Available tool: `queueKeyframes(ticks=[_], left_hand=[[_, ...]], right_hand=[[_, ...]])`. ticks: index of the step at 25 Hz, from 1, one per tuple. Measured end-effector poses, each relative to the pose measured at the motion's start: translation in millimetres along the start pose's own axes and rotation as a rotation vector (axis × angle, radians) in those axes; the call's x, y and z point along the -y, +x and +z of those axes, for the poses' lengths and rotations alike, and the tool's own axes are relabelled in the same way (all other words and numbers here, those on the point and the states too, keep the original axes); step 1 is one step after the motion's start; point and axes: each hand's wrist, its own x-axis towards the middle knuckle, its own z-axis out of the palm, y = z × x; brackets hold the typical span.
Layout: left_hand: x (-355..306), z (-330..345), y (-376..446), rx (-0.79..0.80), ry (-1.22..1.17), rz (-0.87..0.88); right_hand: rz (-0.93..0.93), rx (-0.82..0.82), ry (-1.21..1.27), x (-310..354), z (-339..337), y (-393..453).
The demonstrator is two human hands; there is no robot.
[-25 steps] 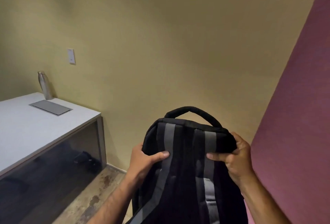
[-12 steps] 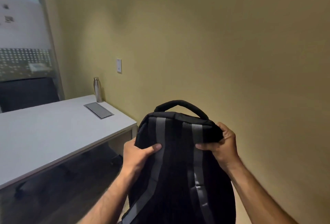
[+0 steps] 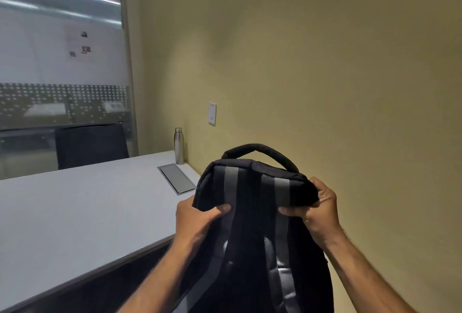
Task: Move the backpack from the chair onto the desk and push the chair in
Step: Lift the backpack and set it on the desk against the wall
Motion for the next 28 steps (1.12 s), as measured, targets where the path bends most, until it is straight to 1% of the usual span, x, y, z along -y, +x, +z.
queueKeyframes(ticks=[9,15,24,28], left_hand=[[30.0,0.8,174.5,-0.124,0.142,0.04],[42.8,9.4,297.8,-0.202,0.228,0.062],[64.9,-6.6,474.9,-0.188,0.405,0.097],[83.7,-15.7,541.2,-0.141,0.418,0.051]], right_hand=[[-0.036,0.07,0.05,-88.5,71.9,169.1],[-0.047,0.088,0.095,-147.1,117.0,291.4],[-0.056,0.061,0.095,-221.3,199.7,415.9],[-0.02,0.012,0.111,-256.0,238.8,445.9]])
